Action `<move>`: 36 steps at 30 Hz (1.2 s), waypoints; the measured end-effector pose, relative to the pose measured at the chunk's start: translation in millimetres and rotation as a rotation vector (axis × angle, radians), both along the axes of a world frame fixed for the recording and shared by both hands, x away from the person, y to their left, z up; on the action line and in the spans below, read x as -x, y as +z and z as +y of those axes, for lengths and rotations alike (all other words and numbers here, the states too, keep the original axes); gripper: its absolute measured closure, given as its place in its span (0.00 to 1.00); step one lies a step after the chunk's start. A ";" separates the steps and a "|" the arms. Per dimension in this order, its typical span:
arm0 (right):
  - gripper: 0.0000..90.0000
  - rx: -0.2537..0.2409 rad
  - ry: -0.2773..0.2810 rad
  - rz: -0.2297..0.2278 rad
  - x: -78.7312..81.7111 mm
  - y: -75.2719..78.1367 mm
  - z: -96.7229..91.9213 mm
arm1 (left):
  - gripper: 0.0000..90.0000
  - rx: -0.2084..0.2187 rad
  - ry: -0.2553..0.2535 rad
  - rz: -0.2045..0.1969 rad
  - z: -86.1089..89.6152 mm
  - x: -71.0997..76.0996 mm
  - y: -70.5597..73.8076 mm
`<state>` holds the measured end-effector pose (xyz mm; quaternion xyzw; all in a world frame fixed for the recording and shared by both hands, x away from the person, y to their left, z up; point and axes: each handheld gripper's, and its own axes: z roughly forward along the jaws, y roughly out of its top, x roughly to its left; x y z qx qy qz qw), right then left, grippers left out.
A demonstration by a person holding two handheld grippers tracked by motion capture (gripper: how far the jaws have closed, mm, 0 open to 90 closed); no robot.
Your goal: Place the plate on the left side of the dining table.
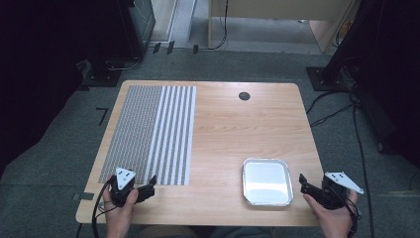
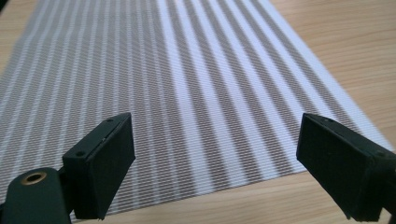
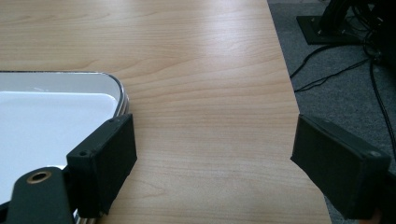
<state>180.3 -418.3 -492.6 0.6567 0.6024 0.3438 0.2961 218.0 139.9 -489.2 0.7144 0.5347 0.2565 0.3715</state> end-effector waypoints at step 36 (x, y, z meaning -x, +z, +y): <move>0.20 -0.036 0.025 -0.023 -0.7 5.5 14.2 | 0.12 0.066 -0.145 -0.015 -112.9 -12.0 11.7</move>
